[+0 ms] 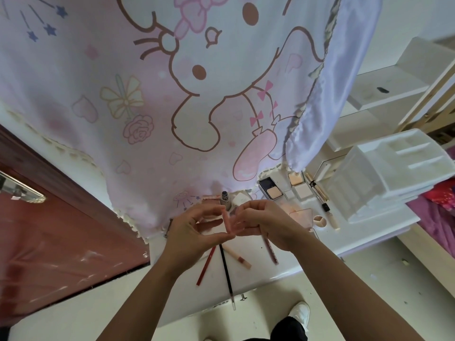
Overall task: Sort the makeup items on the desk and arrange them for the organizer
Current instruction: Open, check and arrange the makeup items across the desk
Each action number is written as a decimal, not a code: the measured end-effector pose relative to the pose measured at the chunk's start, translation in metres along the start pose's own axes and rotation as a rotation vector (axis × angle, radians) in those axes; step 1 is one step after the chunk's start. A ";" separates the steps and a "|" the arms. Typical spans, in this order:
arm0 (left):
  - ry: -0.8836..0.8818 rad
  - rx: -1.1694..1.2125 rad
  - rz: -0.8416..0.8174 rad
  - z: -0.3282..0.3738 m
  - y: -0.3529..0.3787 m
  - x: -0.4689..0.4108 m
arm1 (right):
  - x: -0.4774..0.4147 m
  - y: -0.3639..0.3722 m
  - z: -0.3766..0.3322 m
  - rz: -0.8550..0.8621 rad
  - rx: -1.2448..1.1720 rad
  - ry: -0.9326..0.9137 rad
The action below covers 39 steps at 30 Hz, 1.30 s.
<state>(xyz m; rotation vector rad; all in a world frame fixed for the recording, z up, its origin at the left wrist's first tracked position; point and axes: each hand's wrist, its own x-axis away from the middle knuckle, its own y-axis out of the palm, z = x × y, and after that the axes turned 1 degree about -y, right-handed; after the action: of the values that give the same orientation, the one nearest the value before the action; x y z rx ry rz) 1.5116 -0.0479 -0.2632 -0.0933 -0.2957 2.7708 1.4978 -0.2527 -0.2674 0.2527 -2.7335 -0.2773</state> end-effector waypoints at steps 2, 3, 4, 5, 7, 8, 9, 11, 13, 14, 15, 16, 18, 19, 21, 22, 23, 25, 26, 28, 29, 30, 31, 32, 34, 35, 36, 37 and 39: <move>-0.019 0.040 -0.010 0.001 0.000 -0.001 | -0.001 -0.002 0.000 -0.010 -0.041 0.002; -0.032 0.064 -0.012 0.000 0.001 0.000 | -0.001 -0.003 0.000 -0.013 -0.062 -0.002; -0.045 0.086 -0.009 0.000 0.001 0.000 | -0.002 -0.004 0.001 -0.011 -0.079 -0.008; -0.054 0.097 -0.001 -0.001 0.002 0.000 | -0.002 -0.005 0.000 -0.002 -0.092 -0.014; -0.072 0.121 0.023 -0.005 0.001 0.001 | -0.001 -0.006 -0.001 0.028 -0.113 -0.025; -0.085 0.143 0.029 -0.007 0.000 0.002 | -0.001 -0.006 -0.001 0.043 -0.118 -0.035; -0.098 0.173 0.029 -0.010 0.000 0.002 | 0.000 -0.006 -0.001 0.059 -0.119 -0.049; -0.135 0.261 0.027 -0.017 0.000 0.002 | 0.001 -0.005 0.000 0.110 -0.104 -0.087; -0.191 0.384 0.043 -0.025 0.000 0.002 | -0.001 -0.006 0.003 0.180 -0.079 -0.118; -0.222 0.445 0.051 -0.028 0.000 0.002 | -0.003 -0.007 0.005 0.206 -0.070 -0.127; -0.249 0.492 0.057 -0.031 0.000 0.002 | -0.004 -0.008 0.006 0.221 -0.062 -0.136; -0.272 0.522 0.057 -0.033 0.001 0.002 | -0.005 -0.009 0.007 0.226 -0.049 -0.146; -0.300 0.511 0.038 -0.035 0.001 0.002 | -0.007 -0.011 0.010 0.237 -0.002 -0.163; -0.310 0.482 0.027 -0.036 0.002 0.002 | -0.008 -0.011 0.012 0.253 0.027 -0.169; -0.343 0.415 0.015 -0.038 0.004 0.001 | -0.010 -0.013 0.017 0.297 0.099 -0.182; -0.365 0.378 0.014 -0.039 0.006 0.000 | -0.011 -0.014 0.019 0.312 0.156 -0.193; -0.384 0.337 0.014 -0.041 0.009 0.000 | -0.011 -0.016 0.022 0.320 0.231 -0.205; -0.412 0.254 0.003 -0.045 0.018 -0.001 | -0.012 -0.020 0.029 0.313 0.385 -0.218; -0.433 0.225 0.000 -0.048 0.024 -0.001 | -0.011 -0.022 0.033 0.308 0.441 -0.217; -0.507 0.193 0.009 -0.060 0.034 -0.003 | -0.010 -0.028 0.041 0.300 0.496 -0.205; -0.556 0.193 0.003 -0.067 0.039 -0.005 | -0.009 -0.032 0.045 0.297 0.505 -0.196; -0.613 0.213 -0.016 -0.075 0.045 -0.006 | -0.009 -0.036 0.049 0.294 0.505 -0.184; -0.673 0.248 -0.037 -0.082 0.050 -0.006 | -0.009 -0.040 0.053 0.294 0.488 -0.168; -0.729 0.284 -0.048 -0.088 0.056 -0.007 | -0.010 -0.045 0.059 0.304 0.463 -0.142; -0.814 0.334 -0.032 -0.102 0.070 -0.009 | -0.012 -0.057 0.075 0.367 0.436 -0.082; -0.847 0.342 -0.011 -0.110 0.077 -0.010 | -0.013 -0.065 0.083 0.405 0.455 -0.041; -0.874 0.344 0.021 -0.119 0.083 -0.012 | -0.014 -0.074 0.092 0.435 0.481 0.010; -0.894 0.343 0.059 -0.129 0.089 -0.015 | -0.014 -0.082 0.102 0.448 0.507 0.068; -0.932 0.340 0.141 -0.148 0.099 -0.021 | -0.012 -0.095 0.122 0.425 0.611 0.182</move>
<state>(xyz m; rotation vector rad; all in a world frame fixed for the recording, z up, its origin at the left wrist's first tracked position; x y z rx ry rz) 1.5133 -0.1171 -0.4286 1.3119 -0.0260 2.7513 1.4747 -0.3224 -0.4043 -0.1435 -2.5331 0.6668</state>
